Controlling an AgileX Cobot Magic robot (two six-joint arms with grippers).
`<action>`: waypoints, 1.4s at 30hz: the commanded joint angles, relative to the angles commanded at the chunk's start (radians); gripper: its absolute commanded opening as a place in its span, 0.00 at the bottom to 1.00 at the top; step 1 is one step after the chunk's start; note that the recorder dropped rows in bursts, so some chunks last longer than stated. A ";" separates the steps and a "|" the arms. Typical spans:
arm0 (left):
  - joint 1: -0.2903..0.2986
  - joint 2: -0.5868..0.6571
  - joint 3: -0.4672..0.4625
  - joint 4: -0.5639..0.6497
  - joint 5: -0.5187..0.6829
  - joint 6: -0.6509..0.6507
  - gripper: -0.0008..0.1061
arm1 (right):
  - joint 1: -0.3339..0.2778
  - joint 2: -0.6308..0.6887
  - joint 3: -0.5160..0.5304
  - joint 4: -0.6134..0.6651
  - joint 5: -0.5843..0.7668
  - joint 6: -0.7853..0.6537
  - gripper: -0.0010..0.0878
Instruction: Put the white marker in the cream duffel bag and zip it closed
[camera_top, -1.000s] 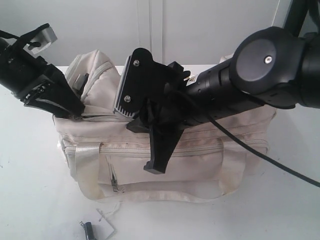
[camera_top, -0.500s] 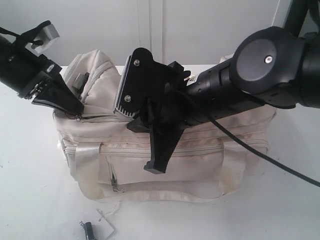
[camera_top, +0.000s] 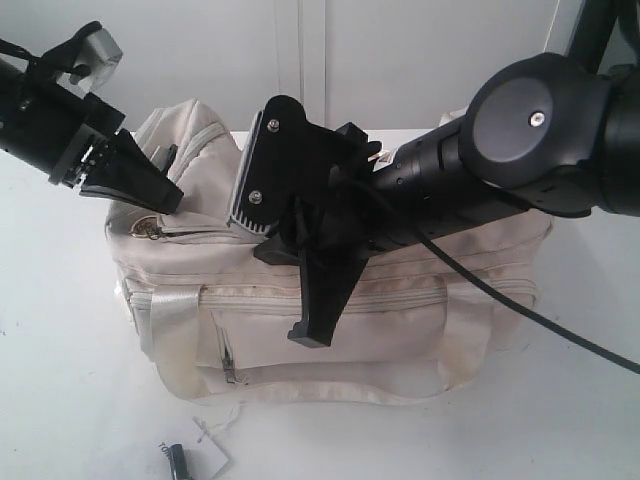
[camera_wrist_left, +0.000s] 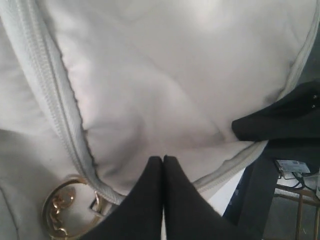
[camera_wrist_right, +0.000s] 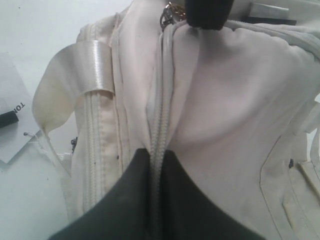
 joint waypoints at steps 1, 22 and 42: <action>0.000 0.000 0.000 0.000 0.000 0.009 0.01 | 0.000 0.000 0.000 0.000 0.000 0.000 0.01; 0.067 -0.076 0.000 0.150 -0.082 -0.075 0.01 | 0.000 0.000 0.000 0.000 0.000 0.000 0.01; 0.067 -0.066 0.000 0.118 -0.062 0.673 0.43 | 0.000 0.000 0.000 0.000 0.000 0.000 0.01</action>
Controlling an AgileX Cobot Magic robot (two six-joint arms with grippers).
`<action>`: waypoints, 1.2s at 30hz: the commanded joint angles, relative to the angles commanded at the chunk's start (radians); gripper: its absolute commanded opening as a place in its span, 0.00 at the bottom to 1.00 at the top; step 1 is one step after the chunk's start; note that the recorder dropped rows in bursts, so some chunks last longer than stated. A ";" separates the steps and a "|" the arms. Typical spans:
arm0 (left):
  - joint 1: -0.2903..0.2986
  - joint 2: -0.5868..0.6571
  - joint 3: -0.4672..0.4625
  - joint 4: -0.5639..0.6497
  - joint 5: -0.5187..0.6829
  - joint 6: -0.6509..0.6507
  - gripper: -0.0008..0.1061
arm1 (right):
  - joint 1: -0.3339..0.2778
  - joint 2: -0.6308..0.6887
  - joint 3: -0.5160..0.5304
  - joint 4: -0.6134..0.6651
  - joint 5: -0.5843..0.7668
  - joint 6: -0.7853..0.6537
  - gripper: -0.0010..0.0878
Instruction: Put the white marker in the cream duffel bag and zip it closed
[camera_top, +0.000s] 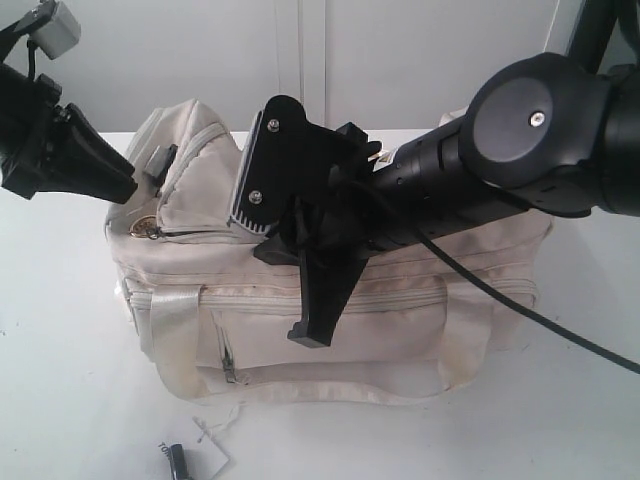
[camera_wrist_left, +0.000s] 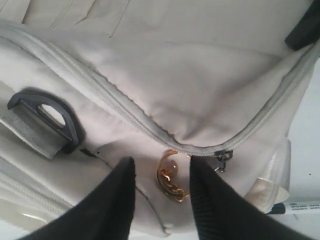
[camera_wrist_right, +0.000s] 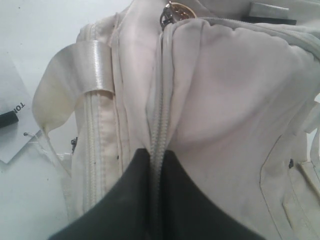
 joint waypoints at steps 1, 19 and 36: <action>-0.002 0.005 0.000 0.000 0.002 0.009 0.43 | 0.000 0.000 0.000 0.000 0.000 0.000 0.01; -0.039 0.071 0.002 0.006 -0.048 0.203 0.43 | 0.000 0.000 0.000 0.000 0.000 0.012 0.01; -0.039 0.125 0.002 0.024 0.049 0.233 0.41 | 0.000 0.000 0.000 0.000 -0.006 0.012 0.01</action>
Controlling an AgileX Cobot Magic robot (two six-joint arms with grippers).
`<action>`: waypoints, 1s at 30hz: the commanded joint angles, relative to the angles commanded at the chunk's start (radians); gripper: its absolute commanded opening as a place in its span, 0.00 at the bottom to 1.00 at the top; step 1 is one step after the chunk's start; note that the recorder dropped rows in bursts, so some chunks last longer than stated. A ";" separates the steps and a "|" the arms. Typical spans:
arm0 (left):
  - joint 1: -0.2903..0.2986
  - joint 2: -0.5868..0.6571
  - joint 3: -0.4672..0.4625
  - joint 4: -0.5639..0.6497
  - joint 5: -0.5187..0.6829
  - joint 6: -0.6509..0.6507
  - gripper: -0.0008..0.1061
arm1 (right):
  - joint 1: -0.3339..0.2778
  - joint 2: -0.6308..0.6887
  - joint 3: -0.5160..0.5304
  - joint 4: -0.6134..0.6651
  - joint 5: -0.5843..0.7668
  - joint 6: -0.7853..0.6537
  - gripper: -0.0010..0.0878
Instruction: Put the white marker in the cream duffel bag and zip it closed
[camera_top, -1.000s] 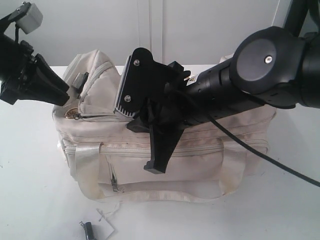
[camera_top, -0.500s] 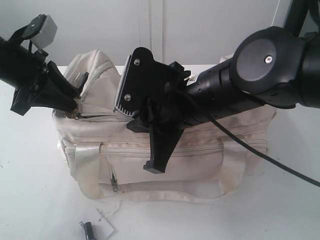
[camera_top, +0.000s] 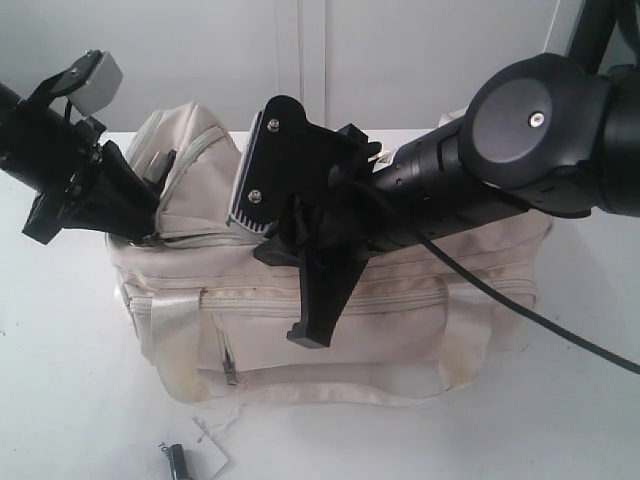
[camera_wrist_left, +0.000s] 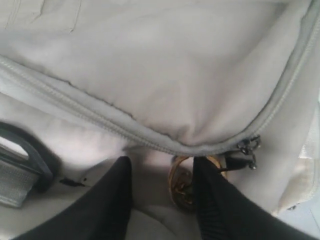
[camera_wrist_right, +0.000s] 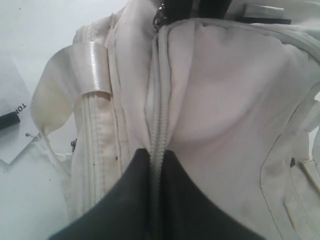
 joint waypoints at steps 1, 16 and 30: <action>0.000 0.000 0.000 0.005 0.008 0.000 0.39 | 0.000 0.000 0.000 0.000 0.000 0.000 0.01; 0.000 -0.025 -0.002 -0.032 -0.009 0.000 0.01 | 0.000 0.000 0.000 0.000 -0.011 0.000 0.01; 0.000 -0.141 -0.002 -0.034 -0.317 -0.061 0.01 | 0.000 0.000 0.000 0.000 -0.012 0.000 0.01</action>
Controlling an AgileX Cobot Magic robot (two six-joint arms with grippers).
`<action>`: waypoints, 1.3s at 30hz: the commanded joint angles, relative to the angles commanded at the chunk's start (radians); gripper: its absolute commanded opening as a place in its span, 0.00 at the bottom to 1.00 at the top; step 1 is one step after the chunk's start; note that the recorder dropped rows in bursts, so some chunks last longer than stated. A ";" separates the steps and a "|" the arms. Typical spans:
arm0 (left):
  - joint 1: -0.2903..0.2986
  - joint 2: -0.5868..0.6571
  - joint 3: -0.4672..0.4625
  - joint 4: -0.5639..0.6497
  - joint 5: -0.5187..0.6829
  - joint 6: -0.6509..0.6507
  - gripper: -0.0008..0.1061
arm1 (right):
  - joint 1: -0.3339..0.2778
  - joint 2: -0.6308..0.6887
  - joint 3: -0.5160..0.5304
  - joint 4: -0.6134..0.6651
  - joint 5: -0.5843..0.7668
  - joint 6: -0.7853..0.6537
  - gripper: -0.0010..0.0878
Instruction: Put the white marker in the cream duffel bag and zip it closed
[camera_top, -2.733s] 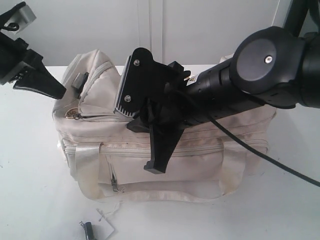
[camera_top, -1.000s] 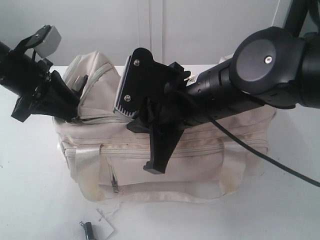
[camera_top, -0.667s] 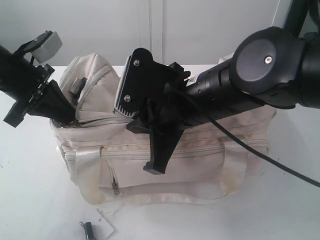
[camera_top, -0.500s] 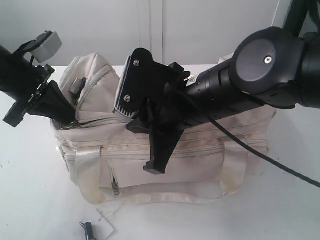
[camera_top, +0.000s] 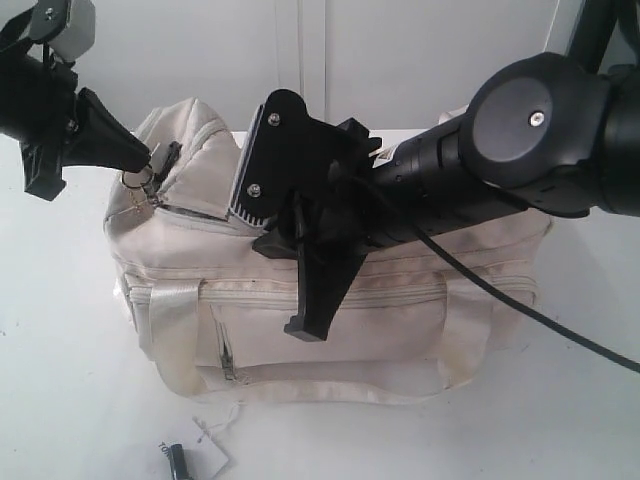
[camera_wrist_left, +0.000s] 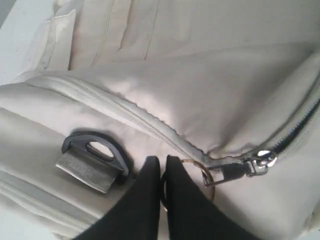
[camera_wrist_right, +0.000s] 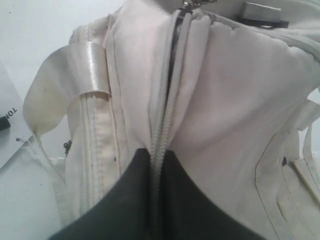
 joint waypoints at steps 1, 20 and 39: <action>0.000 0.000 0.000 0.000 -0.033 0.000 0.01 | 0.000 0.000 0.000 0.000 0.000 0.000 0.01; 0.000 0.000 0.000 0.045 -0.272 -0.132 0.01 | 0.000 0.000 0.000 -0.002 0.054 -0.004 0.01; 0.000 0.000 0.000 0.010 0.067 -0.244 0.01 | 0.000 0.043 0.000 0.000 0.008 0.004 0.29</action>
